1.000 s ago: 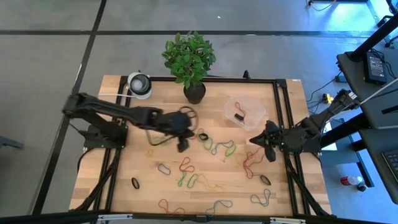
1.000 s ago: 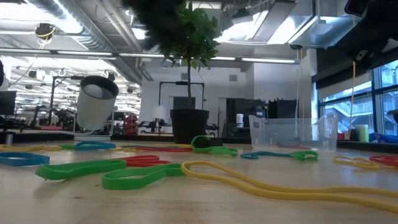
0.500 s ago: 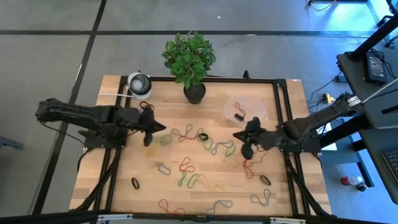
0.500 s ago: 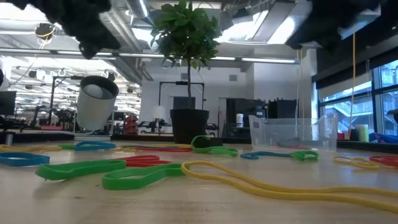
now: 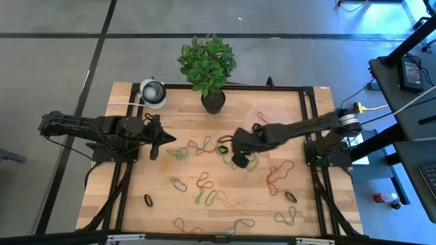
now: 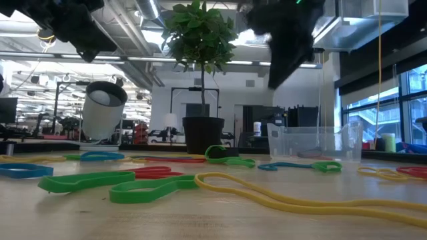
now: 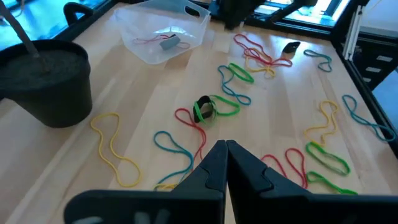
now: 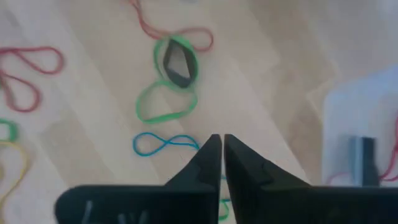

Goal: Pick and place rubber bands into bin
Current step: Put the blue rubber band into the bin

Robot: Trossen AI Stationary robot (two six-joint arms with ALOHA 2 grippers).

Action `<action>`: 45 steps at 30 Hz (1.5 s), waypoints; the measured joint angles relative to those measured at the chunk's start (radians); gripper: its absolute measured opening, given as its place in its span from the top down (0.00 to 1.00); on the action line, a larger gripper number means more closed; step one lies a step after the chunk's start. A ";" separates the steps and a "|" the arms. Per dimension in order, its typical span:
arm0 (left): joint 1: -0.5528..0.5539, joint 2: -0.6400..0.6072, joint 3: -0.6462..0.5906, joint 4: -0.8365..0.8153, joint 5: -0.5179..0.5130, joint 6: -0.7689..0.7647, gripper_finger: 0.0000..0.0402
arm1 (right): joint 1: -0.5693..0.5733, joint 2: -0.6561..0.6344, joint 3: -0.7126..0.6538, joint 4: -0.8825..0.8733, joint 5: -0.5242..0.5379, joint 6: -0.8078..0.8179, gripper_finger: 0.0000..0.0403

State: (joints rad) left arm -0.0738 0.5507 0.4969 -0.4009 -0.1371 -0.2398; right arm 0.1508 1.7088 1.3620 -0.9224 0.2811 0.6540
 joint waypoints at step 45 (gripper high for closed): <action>0.000 0.002 0.000 0.000 0.000 -0.009 1.00 | 0.015 0.253 -0.068 0.080 -0.205 -0.069 0.97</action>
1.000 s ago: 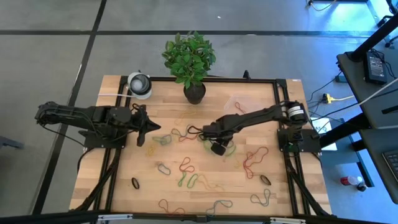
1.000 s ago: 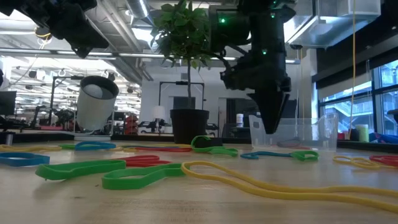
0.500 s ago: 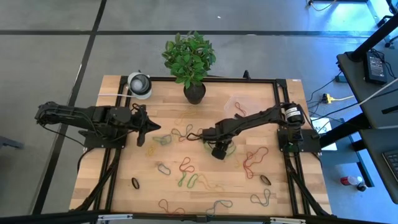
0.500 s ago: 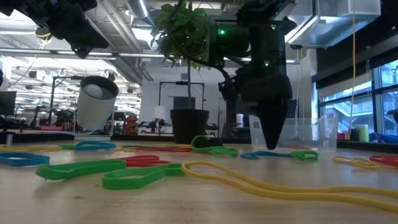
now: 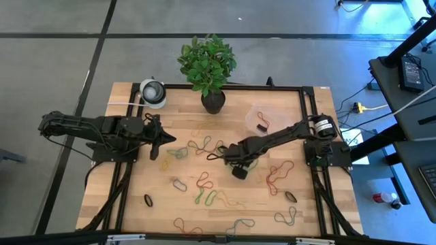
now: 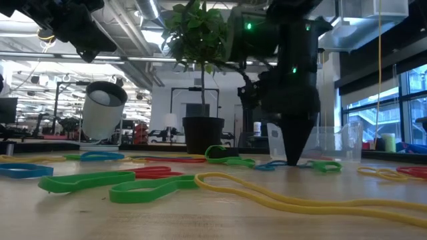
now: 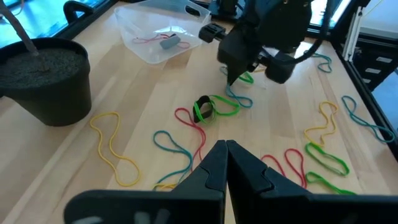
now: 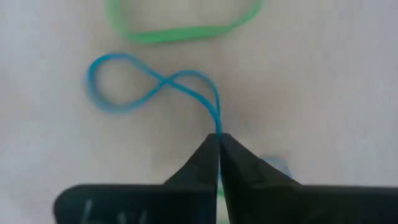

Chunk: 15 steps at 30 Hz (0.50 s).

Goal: Pick and place rubber bands into bin
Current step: Put the blue rubber band into the bin

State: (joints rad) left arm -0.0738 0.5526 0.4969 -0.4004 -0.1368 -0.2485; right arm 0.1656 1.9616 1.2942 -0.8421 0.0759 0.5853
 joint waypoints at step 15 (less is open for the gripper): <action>0.000 0.000 0.000 0.013 0.000 0.000 1.00 | 0.018 -0.387 0.069 -0.214 0.219 0.148 1.00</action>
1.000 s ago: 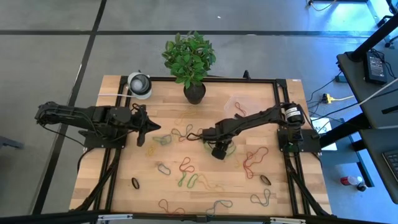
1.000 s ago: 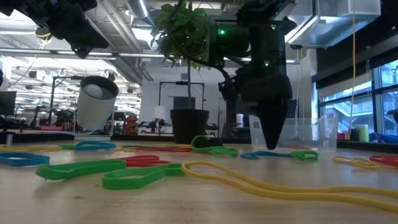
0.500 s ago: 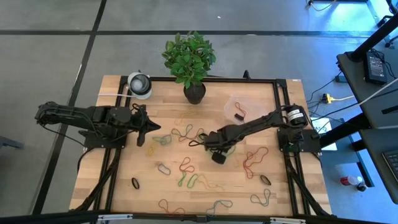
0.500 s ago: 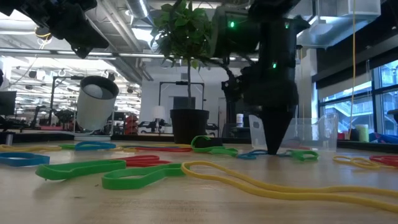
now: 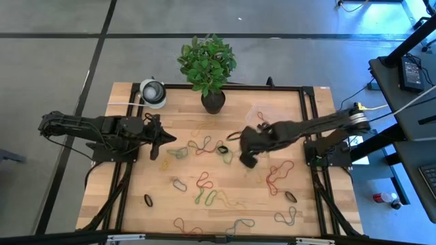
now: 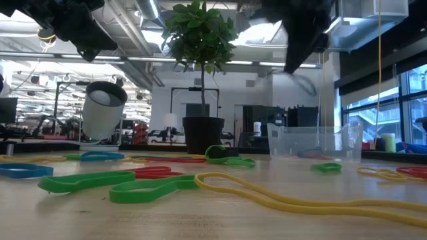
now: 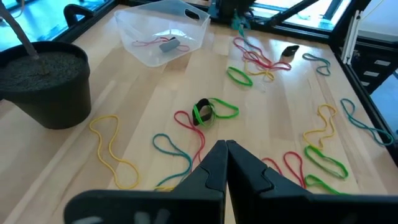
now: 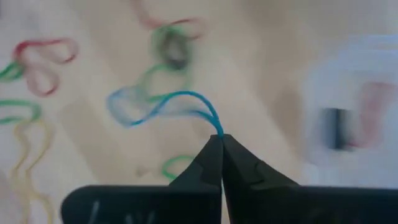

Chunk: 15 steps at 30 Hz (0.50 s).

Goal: Pick and place rubber bands into bin
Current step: Put the blue rubber band into the bin

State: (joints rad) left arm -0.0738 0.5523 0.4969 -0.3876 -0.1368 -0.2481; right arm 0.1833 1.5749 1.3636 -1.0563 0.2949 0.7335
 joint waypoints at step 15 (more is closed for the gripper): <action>0.001 0.000 0.000 0.044 -0.086 0.000 1.00 | -0.321 -0.130 -0.062 -0.264 0.117 -0.050 1.00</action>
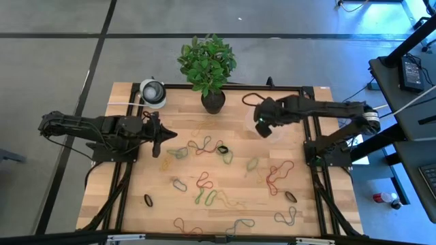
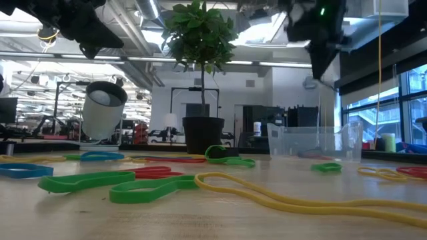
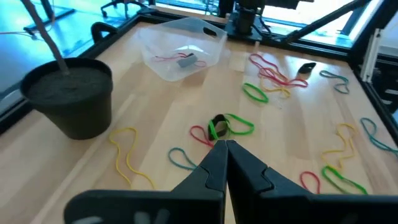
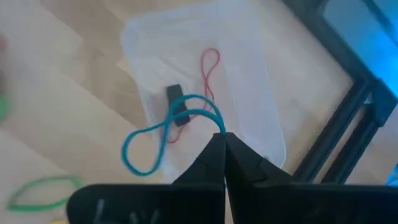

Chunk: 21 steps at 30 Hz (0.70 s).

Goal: Pick and place rubber bands into bin
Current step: Put the blue rubber band into the bin

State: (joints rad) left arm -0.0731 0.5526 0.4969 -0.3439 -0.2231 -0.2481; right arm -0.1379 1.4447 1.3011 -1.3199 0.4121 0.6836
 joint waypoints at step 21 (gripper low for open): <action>0.000 0.000 0.000 0.012 -0.022 0.000 1.00 | -0.261 0.000 -0.406 0.469 -0.179 -0.117 0.84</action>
State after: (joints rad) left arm -0.0731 0.5526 0.4969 -0.3317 -0.2455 -0.2481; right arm -0.3992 1.4448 0.8954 -0.8510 0.2333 0.5663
